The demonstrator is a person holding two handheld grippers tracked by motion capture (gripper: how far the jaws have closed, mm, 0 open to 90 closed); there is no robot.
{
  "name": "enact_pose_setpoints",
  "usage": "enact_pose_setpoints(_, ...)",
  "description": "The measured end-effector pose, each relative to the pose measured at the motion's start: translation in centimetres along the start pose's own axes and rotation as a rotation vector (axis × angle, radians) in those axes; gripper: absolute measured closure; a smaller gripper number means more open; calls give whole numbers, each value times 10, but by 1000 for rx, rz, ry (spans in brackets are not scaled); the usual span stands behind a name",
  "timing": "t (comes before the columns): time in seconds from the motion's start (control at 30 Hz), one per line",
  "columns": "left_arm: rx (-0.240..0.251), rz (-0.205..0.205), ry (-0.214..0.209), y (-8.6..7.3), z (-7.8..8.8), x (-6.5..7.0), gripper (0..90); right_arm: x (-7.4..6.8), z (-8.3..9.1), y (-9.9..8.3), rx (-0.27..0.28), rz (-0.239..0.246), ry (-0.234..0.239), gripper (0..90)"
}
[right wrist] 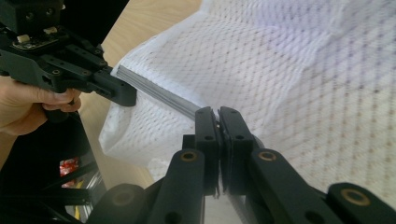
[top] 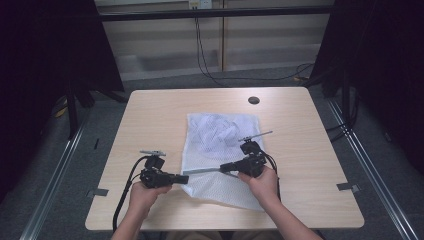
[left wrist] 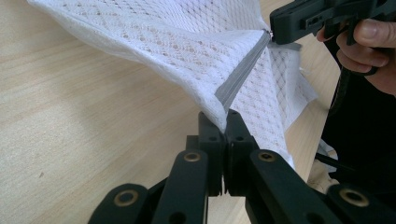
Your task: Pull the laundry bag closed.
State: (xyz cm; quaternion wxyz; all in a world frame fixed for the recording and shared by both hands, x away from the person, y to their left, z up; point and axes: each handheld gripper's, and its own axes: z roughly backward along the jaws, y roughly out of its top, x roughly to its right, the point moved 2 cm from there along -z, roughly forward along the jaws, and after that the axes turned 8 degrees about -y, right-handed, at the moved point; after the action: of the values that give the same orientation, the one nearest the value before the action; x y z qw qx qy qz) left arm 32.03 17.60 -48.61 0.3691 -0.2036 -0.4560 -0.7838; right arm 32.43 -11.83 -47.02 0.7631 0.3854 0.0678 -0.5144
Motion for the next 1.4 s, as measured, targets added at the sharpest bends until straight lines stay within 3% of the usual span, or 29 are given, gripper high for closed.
enact_pose_setpoints(1.4,-4,8,-15,0,-1,2,885,11,9,-9,-4,-4,-3,870)
